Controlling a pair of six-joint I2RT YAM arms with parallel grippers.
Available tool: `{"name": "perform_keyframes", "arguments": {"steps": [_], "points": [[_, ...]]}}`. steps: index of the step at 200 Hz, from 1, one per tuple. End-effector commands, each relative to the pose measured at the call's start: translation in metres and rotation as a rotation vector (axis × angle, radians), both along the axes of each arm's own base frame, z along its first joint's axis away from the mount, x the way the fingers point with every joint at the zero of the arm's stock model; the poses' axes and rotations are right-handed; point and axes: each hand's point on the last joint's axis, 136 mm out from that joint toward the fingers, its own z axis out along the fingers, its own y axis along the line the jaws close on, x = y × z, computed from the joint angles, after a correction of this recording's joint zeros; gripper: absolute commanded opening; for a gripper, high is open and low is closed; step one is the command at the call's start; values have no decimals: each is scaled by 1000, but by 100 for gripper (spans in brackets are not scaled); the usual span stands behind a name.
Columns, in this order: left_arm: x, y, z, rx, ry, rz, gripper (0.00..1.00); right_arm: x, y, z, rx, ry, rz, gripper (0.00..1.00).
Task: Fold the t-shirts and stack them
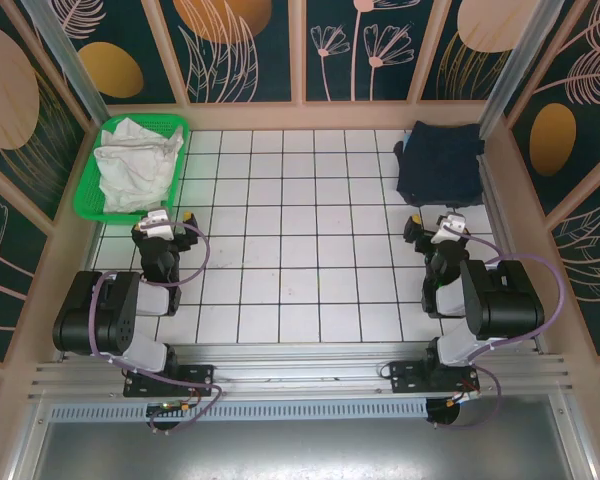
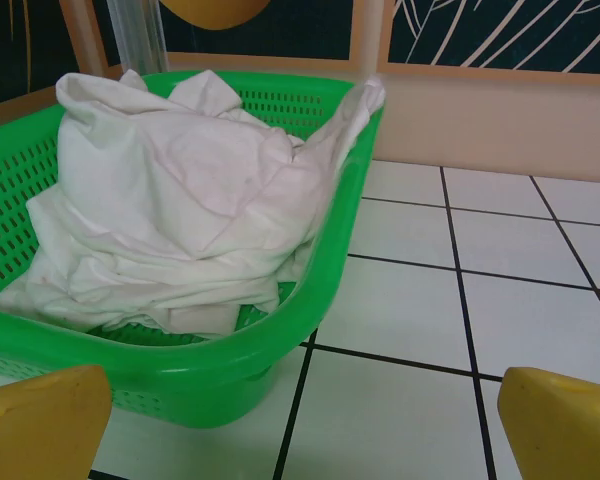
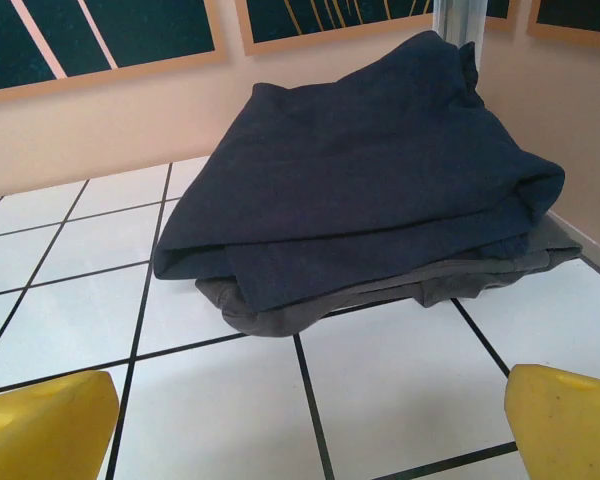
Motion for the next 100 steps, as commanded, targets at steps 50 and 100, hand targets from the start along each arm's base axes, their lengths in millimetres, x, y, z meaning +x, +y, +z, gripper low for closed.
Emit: {"name": "perform_keyframes", "arguments": {"steps": [50, 100], "points": [[0, -1, 10, -14, -47, -8, 99, 6, 1, 14, -8, -51, -3, 99], [0, -1, 10, -15, -47, -8, 99, 5, 3, 15, -18, -56, -1, 99]]}}
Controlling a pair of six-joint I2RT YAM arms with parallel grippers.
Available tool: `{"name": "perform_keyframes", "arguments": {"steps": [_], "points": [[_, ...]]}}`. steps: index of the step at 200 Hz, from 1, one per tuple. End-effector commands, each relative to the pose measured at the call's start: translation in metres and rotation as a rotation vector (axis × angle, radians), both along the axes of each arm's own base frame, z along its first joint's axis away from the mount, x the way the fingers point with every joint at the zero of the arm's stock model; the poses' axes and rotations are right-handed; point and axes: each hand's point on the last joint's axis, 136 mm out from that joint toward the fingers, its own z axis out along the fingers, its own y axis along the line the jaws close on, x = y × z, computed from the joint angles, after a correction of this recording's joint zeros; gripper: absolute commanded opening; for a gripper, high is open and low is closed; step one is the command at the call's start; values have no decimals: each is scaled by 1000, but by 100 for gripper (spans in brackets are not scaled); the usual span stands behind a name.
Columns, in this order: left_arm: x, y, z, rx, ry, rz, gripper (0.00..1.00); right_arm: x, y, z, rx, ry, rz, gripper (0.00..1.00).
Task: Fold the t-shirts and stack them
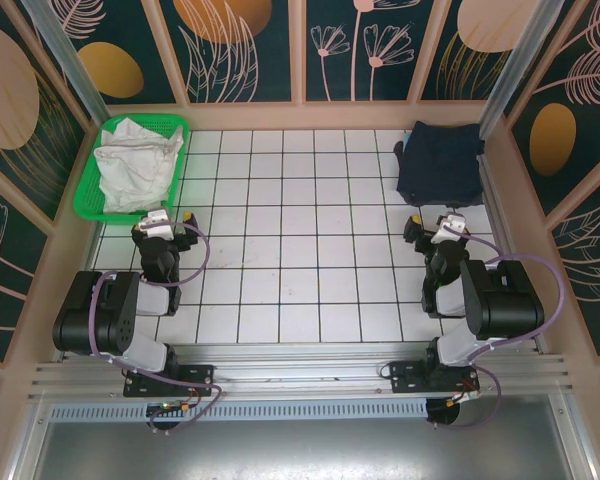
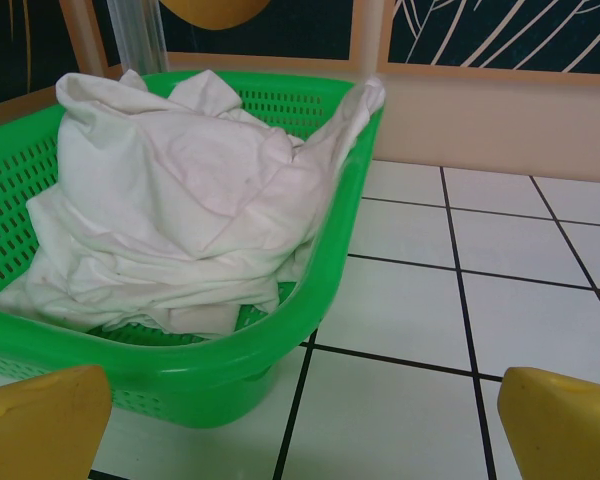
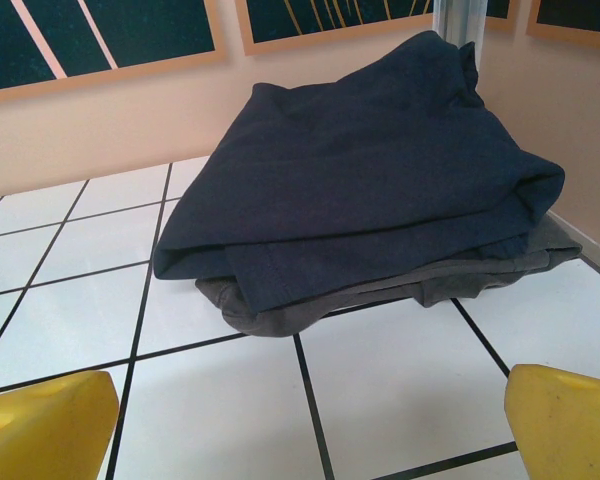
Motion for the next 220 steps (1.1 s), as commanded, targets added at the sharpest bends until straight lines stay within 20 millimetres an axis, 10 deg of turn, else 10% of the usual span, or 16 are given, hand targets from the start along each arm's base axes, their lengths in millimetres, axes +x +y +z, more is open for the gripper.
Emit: {"name": "perform_keyframes", "arguments": {"steps": [1, 170, 220], "points": [[0, -1, 10, -15, -46, -9, 99, 5, 3, 15, -19, -56, -2, 99], [0, -1, 11, -14, -50, -8, 99, 6, -1, 14, -1, -52, -12, 99], [11, -1, 76, -191, 5, 22, 99, -12, 9, 75, 16, -154, 14, 99]]}}
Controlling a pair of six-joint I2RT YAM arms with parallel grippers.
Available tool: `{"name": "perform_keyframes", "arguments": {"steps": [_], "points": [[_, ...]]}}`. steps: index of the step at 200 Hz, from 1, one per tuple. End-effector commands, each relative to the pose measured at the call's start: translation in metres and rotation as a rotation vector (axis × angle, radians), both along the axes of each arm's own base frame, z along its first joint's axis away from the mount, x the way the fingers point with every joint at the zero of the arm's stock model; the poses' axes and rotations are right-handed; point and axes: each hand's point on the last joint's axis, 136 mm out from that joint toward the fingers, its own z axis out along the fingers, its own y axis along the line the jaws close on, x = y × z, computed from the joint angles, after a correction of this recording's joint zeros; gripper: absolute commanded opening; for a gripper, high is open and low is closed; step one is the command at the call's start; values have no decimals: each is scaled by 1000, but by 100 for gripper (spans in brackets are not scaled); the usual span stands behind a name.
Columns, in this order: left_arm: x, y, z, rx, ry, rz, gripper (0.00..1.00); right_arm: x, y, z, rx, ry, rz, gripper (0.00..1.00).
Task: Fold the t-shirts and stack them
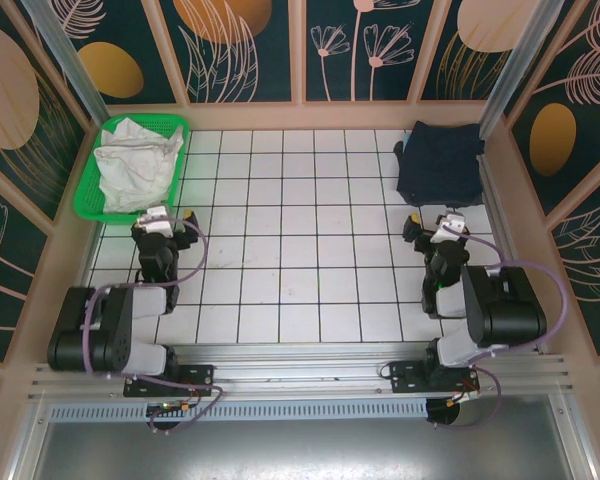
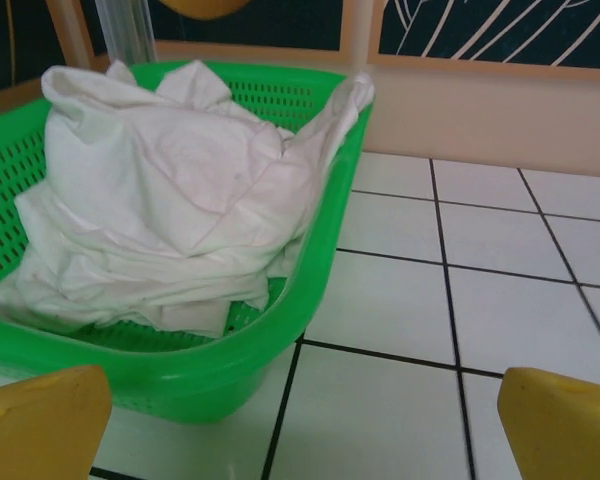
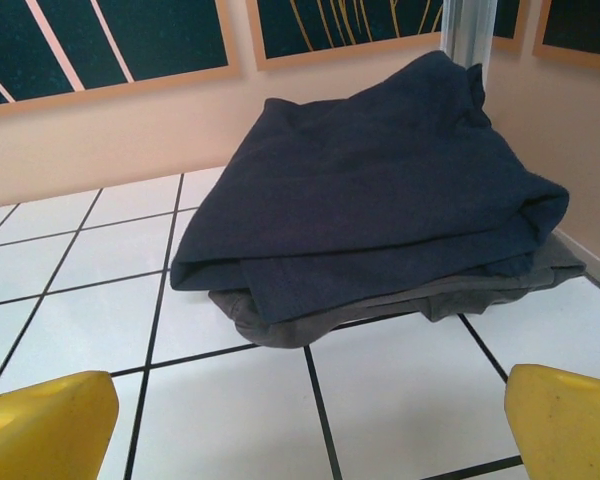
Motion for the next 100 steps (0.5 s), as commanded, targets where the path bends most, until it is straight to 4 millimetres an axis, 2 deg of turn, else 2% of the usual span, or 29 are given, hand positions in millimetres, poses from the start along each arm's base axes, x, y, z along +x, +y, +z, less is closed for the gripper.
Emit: {"name": "perform_keyframes", "arguments": {"steps": [1, 13, 20, 35, 40, 48, 57, 73, 89, 100], "points": [[7, 2, 56, -160, -26, 37, 99, -7, 3, 56, 38, -118, -1, 99], [4, -7, 81, -257, -61, -2, 99, -12, 3, 84, 160, -165, -3, 99], [1, -9, 88, -316, -67, -6, 99, -17, 1, 97, 255, -184, -13, 99], [-7, -2, 94, -370, -85, 46, 99, -30, -10, 95, 450, -146, -86, 99], [-7, -2, 93, -352, -83, 43, 99, -34, -8, 98, 473, -165, -46, 99], [-5, -4, 93, -304, -72, 24, 99, -42, 19, 105, 458, -196, 185, 99], [1, 0, 85, -273, -27, 50, 99, -54, 40, 108, 492, -211, 369, 99], [28, -3, 62, -197, 139, 33, 99, -61, 65, 99, 494, -132, 520, 99], [58, -9, 36, -144, 310, 4, 99, -54, 75, 78, 455, -20, 516, 99], [73, -2, 23, -79, 369, 28, 99, -47, 65, 65, 453, 23, 410, 99]]}}
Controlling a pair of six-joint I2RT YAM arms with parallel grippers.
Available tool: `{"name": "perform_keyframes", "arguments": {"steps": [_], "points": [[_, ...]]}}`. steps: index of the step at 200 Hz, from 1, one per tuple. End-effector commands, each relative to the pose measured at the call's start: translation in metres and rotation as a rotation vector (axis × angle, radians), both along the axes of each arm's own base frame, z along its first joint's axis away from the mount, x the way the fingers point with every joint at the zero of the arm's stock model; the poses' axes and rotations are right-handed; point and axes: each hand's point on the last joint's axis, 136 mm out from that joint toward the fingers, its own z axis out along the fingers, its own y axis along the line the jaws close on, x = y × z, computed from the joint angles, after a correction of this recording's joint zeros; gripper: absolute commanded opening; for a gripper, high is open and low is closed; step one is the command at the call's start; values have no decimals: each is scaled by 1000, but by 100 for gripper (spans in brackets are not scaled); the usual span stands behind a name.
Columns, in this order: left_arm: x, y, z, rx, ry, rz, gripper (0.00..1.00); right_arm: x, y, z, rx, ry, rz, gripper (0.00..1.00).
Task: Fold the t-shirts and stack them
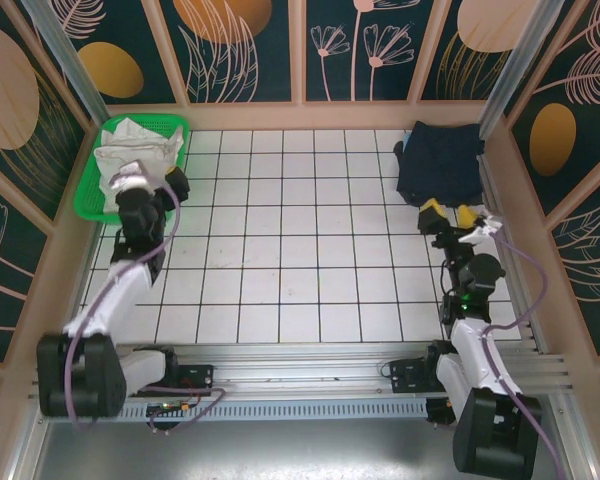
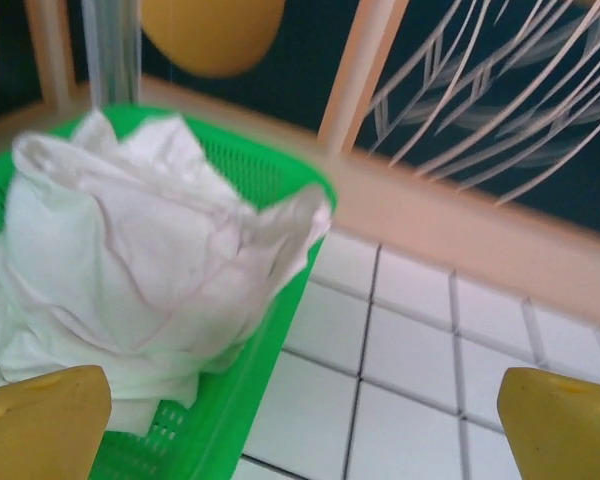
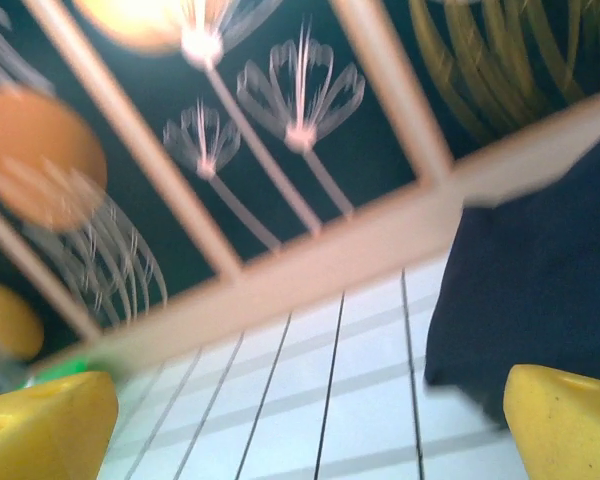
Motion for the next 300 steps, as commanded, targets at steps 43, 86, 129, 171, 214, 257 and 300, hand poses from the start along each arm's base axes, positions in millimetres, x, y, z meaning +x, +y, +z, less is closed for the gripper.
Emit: {"name": "perform_keyframes", "arguments": {"steps": [43, 86, 129, 171, 214, 257, 300], "points": [[70, 9, -98, 250, 475, -77, 96, -8, 22, -37, -17, 155, 61, 99], [85, -8, -142, 186, 595, -165, 80, -6, 16, -42, -12, 176, 24, 99], [79, -40, -153, 47, 625, -281, 48, -3, 8, -53, 6, 212, -21, 99], [57, -106, -151, 49, 650, -404, 32, 1, 7, -64, 13, 264, -19, 99], [24, -193, -146, -9, 624, -501, 15, 4, 2, -72, 17, 298, -48, 99], [0, -280, -140, 10, 583, -604, 8, 5, 4, -75, 26, 314, -32, 99], [-1, -317, -129, 42, 548, -636, 1, 6, 4, -79, 29, 339, -29, 99]]}}
